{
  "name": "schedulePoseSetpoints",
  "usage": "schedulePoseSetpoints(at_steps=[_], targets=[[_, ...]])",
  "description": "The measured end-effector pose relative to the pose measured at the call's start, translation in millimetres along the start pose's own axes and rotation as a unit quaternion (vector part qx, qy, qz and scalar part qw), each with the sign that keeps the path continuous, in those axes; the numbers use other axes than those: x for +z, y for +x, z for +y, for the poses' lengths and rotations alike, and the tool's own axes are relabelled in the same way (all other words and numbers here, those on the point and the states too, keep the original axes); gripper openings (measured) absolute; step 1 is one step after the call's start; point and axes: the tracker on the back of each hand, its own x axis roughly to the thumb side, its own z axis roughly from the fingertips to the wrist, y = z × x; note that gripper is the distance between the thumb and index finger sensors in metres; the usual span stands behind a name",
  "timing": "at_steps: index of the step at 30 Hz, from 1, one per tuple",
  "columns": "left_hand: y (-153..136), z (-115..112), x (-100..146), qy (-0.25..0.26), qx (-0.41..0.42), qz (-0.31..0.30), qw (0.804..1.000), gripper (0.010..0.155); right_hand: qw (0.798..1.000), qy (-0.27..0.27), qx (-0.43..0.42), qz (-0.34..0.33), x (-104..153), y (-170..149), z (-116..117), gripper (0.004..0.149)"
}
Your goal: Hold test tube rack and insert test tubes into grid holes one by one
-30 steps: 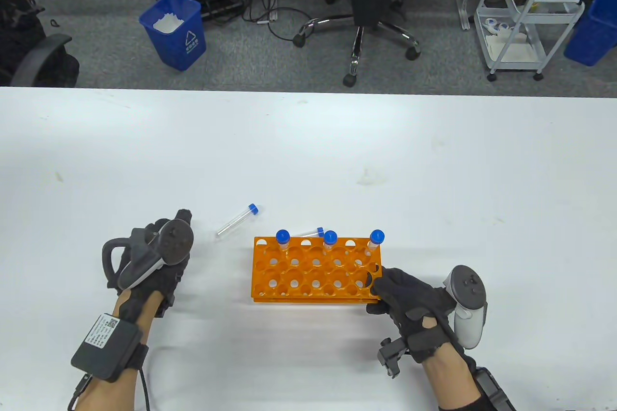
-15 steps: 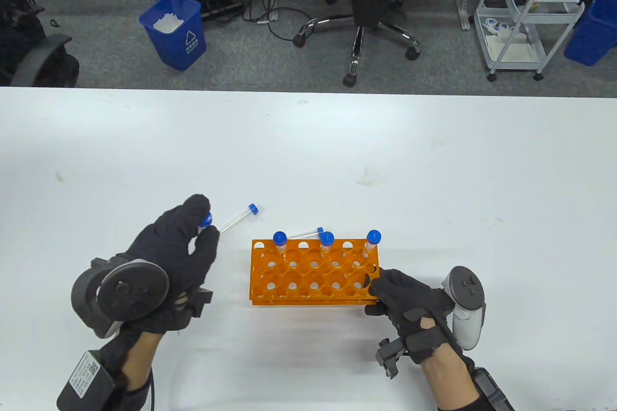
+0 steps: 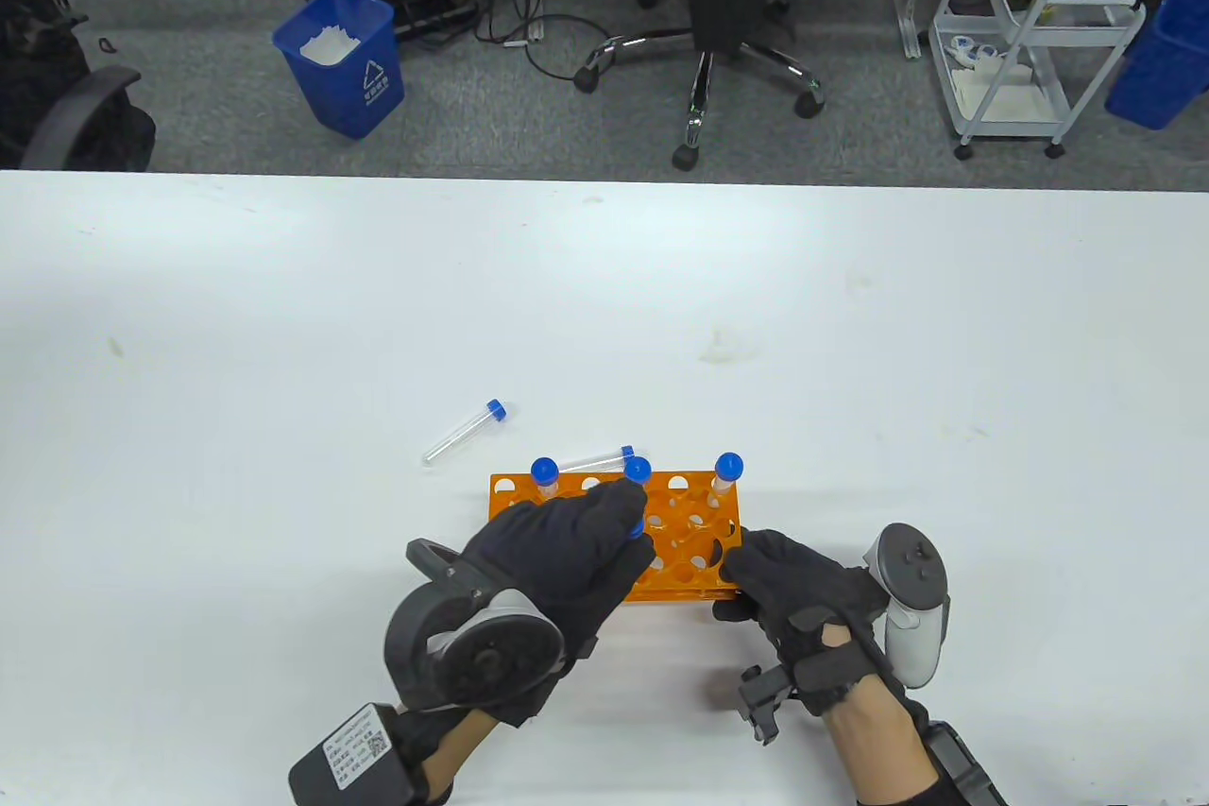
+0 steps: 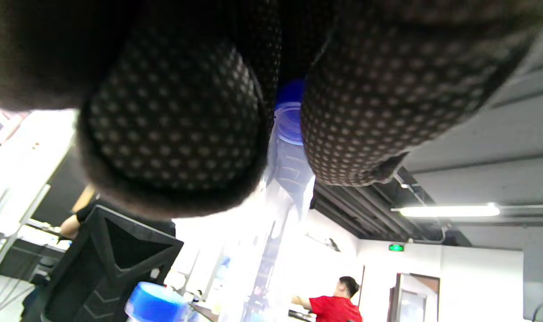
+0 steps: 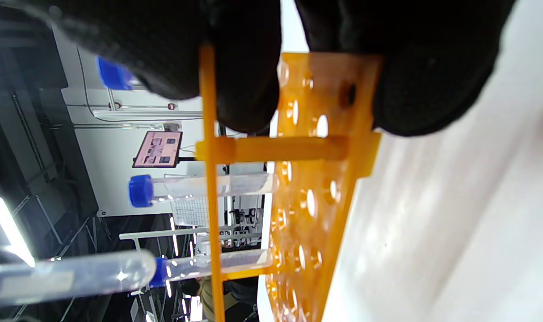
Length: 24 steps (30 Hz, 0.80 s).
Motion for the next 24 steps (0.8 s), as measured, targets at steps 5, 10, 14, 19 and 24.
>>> schedulePoseSetpoints(at_steps=[5, 10, 14, 19, 24], targets=[[13, -23, 2, -0.006, -0.006, -0.021, 1.0, 0.052, 1.0, -0.001, 0.0, 0.001, 0, 0, 0, 0.043], [19, -37, 4, -0.015, -0.031, -0.035, 0.999, 0.05, 1.0, -0.003, -0.001, 0.0, 0, 0, 0, 0.043], [23, -46, 7, -0.022, -0.057, -0.049, 0.997, 0.049, 1.0, -0.004, -0.006, -0.002, 0, 1, -1, 0.043], [28, -56, 11, -0.044, -0.094, -0.066, 0.992, 0.049, 1.0, -0.005, -0.011, -0.004, 1, 1, -2, 0.043], [33, -62, 13, -0.052, -0.118, -0.077, 0.989, 0.054, 1.0, -0.007, -0.015, -0.008, 1, 2, -3, 0.043]])
